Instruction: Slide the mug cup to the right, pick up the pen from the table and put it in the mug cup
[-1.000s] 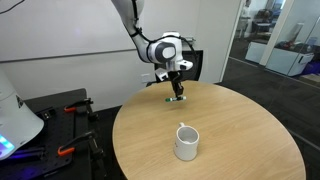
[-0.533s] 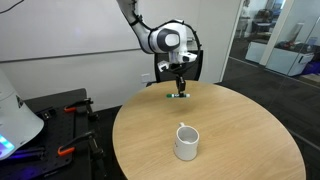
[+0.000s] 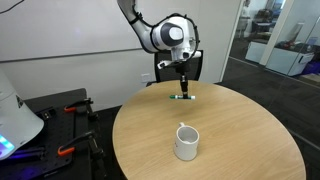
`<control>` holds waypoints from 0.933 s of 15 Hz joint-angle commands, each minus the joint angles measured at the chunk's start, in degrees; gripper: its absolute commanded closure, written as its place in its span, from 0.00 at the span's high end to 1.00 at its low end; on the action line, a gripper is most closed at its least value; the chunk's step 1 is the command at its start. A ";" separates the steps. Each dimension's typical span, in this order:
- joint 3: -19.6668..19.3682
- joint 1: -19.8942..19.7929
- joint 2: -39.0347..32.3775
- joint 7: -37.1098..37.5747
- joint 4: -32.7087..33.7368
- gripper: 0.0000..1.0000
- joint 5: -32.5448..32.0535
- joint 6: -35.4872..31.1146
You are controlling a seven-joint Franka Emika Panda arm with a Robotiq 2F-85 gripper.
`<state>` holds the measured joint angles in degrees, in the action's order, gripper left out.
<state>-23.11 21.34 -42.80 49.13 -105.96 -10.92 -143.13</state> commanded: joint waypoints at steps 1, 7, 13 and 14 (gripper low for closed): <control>2.05 -2.00 0.39 1.33 0.24 0.20 -2.17 0.33; -1.75 0.45 -1.30 12.23 1.21 0.05 -6.29 2.56; -3.44 0.83 -3.56 26.97 4.32 0.05 -12.43 9.68; -3.34 0.70 -3.86 29.29 5.05 0.05 -13.53 11.34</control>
<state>-25.41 21.10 -45.37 71.45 -103.77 -21.35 -136.93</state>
